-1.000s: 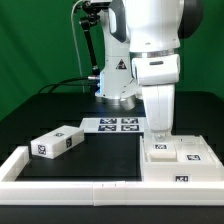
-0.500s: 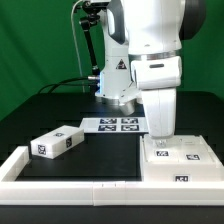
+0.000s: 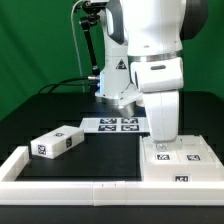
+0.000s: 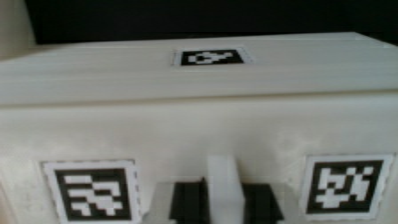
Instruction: Assemble cabinet
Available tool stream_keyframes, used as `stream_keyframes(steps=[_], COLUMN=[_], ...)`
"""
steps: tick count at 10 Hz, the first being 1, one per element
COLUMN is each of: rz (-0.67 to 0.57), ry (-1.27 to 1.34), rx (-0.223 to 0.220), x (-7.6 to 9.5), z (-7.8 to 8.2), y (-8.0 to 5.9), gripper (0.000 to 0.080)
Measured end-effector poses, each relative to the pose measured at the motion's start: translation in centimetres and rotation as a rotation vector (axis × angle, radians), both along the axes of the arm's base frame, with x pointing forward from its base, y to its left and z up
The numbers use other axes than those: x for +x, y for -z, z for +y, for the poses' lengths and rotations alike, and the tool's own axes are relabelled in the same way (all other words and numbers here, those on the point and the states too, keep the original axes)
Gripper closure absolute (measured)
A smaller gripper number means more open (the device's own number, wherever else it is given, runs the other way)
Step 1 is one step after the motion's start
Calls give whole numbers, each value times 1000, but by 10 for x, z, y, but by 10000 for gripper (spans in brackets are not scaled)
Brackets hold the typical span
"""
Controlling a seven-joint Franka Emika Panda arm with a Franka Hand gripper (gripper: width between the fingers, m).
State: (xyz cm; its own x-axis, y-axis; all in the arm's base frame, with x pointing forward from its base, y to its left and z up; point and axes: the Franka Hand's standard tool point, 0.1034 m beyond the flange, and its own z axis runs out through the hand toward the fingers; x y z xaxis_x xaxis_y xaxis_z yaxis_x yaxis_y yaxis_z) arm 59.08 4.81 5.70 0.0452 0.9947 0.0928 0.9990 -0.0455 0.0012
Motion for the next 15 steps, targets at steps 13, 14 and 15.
stream_keyframes(steps=[13, 14, 15], rz=[-69, -76, -89], ry=[-4, 2, 35], rx=[-7, -7, -4], x=[-30, -34, -39], z=[4, 5, 5], y=[-13, -14, -16], gripper=[2, 2, 2])
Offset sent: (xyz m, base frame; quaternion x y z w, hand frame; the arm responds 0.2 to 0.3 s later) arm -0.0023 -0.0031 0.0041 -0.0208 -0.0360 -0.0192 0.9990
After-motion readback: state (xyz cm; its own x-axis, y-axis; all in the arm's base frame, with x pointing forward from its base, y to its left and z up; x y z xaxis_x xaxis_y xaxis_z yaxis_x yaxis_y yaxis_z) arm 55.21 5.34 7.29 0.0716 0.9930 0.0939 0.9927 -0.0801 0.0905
